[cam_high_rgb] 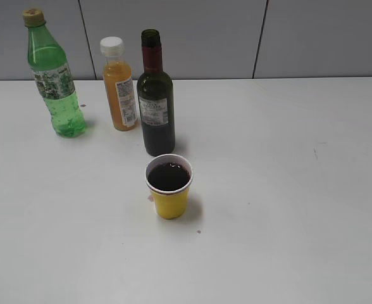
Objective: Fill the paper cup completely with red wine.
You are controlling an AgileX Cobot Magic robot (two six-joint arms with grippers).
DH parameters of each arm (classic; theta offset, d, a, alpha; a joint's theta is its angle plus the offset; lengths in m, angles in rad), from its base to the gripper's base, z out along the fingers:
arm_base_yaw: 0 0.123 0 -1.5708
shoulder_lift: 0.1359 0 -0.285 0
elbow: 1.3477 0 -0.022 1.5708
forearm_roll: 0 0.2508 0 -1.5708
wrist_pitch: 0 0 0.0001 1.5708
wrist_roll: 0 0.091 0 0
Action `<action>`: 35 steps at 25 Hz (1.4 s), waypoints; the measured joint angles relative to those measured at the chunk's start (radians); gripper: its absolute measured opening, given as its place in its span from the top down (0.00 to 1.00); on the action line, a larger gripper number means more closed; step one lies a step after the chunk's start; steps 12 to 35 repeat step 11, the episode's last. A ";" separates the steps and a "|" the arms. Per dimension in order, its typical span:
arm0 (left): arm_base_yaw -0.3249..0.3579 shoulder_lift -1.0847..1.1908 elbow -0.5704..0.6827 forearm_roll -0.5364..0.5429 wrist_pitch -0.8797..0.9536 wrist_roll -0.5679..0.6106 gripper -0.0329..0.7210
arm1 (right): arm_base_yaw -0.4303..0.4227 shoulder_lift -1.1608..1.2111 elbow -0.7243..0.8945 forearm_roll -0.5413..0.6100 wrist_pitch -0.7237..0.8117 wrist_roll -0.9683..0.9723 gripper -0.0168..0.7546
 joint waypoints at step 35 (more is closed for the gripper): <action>0.000 -0.284 0.004 0.004 -0.001 -0.001 0.18 | 0.000 0.000 0.000 0.000 0.000 0.000 0.38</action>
